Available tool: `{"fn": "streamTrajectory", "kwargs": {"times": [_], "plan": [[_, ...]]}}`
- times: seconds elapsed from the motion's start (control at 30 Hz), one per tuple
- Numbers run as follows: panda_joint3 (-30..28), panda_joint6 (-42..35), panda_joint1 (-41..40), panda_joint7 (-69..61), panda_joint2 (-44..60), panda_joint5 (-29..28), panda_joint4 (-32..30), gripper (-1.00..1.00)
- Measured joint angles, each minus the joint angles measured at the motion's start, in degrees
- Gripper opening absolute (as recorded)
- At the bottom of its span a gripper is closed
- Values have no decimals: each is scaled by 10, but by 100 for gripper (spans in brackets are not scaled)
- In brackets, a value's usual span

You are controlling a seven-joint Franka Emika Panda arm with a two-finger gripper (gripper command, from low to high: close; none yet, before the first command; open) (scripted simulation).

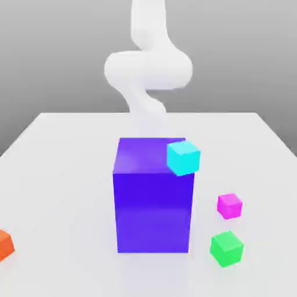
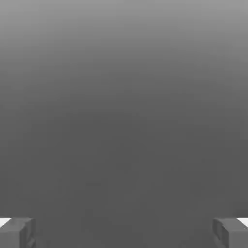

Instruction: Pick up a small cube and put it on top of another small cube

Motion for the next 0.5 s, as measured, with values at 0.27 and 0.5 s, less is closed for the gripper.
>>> {"fn": "streamTrajectory", "kwargs": {"times": [0.27, 0.5], "plan": [[1, 110, 135, -204, 134, -1, -120, 0], [9, 202, 244, -381, 248, 3, -221, 0]]}}
